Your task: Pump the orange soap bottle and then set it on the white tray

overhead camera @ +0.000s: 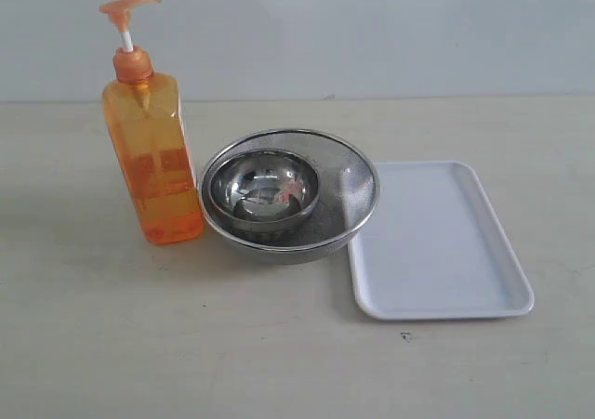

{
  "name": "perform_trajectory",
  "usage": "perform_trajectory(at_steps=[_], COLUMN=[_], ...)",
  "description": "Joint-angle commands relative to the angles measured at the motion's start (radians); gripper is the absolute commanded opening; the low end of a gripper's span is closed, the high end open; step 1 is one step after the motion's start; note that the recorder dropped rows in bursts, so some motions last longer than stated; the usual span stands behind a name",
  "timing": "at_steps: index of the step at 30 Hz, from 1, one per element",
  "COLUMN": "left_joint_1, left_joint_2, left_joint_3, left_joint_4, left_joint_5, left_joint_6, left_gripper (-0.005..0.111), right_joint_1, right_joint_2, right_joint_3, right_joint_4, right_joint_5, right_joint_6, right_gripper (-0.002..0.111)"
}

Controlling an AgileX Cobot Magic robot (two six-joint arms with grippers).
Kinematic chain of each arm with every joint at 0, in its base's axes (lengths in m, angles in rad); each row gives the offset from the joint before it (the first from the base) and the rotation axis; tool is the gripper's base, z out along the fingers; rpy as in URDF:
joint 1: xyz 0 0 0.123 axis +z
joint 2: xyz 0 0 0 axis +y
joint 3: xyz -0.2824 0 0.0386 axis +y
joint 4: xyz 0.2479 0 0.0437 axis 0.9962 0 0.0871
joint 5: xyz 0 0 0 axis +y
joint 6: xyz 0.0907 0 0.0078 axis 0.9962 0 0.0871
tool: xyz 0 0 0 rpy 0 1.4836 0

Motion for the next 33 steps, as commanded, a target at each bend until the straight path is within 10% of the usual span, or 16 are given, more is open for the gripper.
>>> perform_trajectory(at_steps=[1,33], left_joint_1=[0.005,0.005], left_joint_2=[-0.003,-0.003], left_joint_3=[0.003,0.003], left_joint_4=[-0.011,0.022], left_joint_5=[-0.003,-0.065], left_joint_6=[0.004,0.004], left_gripper=[0.005,0.005], right_joint_1=[-0.003,-0.003], right_joint_2=[-0.005,-0.005], right_joint_3=[0.000,0.000], right_joint_4=[0.001,0.001], right_joint_5=[-0.010,-0.010], right_joint_6=[-0.002,-0.002], right_gripper=[0.000,0.000])
